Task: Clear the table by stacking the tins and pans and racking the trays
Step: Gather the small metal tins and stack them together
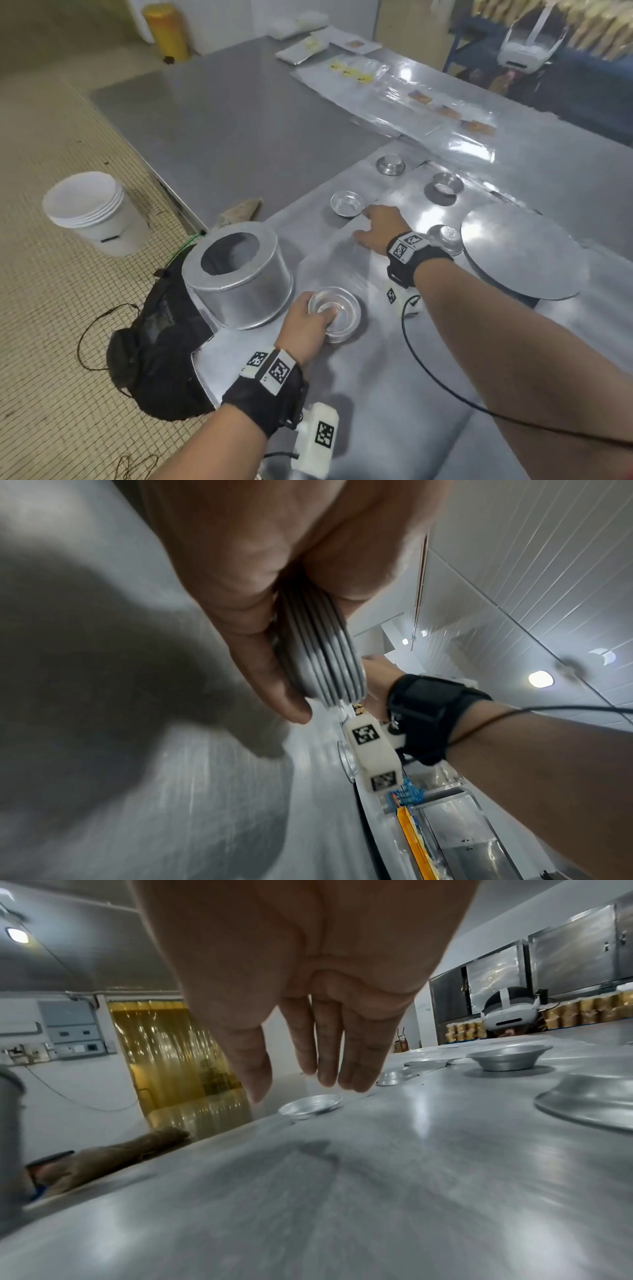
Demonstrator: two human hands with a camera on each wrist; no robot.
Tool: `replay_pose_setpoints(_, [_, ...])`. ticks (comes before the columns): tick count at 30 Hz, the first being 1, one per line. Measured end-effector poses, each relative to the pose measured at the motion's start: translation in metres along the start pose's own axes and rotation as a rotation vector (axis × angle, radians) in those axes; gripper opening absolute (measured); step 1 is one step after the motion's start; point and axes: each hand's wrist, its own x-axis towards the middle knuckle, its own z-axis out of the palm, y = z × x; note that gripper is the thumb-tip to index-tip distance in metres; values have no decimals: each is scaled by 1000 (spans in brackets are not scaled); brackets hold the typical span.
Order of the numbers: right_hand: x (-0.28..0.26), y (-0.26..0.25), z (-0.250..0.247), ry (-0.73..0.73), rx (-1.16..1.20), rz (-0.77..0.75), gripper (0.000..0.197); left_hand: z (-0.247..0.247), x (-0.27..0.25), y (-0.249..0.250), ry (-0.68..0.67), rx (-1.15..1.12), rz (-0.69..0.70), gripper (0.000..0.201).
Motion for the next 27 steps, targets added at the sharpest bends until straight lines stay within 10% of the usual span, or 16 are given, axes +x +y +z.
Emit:
replay_pose_setpoints(15, [107, -9, 35, -13, -149, 85, 79, -7, 30, -3, -10, 41, 24, 12])
replay_pose_setpoints(27, [4, -16, -11, 19, 179, -14, 93, -12, 3, -3, 32, 86, 8, 21])
